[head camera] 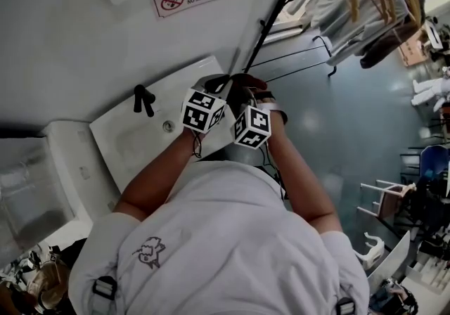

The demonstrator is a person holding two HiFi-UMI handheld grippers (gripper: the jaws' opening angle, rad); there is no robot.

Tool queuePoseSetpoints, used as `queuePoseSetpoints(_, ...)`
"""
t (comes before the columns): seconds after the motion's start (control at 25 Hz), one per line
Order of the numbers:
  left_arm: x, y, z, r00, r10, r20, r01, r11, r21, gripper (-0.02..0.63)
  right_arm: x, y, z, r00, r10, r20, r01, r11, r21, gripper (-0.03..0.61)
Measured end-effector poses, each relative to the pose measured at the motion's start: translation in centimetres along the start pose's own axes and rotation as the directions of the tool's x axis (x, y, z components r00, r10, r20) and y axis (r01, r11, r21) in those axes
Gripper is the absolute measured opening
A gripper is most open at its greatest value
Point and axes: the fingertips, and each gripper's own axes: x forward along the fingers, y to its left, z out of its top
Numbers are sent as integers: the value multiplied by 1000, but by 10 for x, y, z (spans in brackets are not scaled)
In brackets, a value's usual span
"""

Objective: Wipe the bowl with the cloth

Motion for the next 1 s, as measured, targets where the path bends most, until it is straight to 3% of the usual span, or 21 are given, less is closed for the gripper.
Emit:
queuePoseSetpoints(0.12, -7, 11, -1, 998, 59, 10, -60, 994, 87, 33, 1, 15, -4, 996, 90, -4, -90, 996, -7, 78)
queuePoseSetpoints(0.2, -11, 20, -8, 997, 83, 3, -83, 994, 76, 32, 1, 13, -18, 995, 95, -39, -95, 995, -2, 78)
queuePoseSetpoints(0.36, -10, 25, -24, 998, 60, -27, -61, 998, -32, 32, -5, -19, -29, 996, -45, -79, 44, 999, -6, 78)
queuePoseSetpoints(0.44, -8, 18, -25, 999, 27, -29, -29, 997, -68, 32, -9, -36, -22, 987, -147, -70, 145, 989, -21, 78)
queuePoseSetpoints(0.52, -8, 7, -19, 1000, -9, -15, 7, 996, -90, 36, -12, -42, -11, 979, -197, -42, 196, 980, -30, 78)
queuePoseSetpoints(0.76, -15, -1, 0, 1000, 0, 19, 0, 1000, -19, 29, -10, -2, 10, 999, -31, 39, 33, 997, -65, 78)
queuePoseSetpoints(1.0, -18, 2, 0, 996, 83, 30, -83, 997, 7, 32, -20, 28, -2, 985, 170, 43, -167, 984, -66, 78)
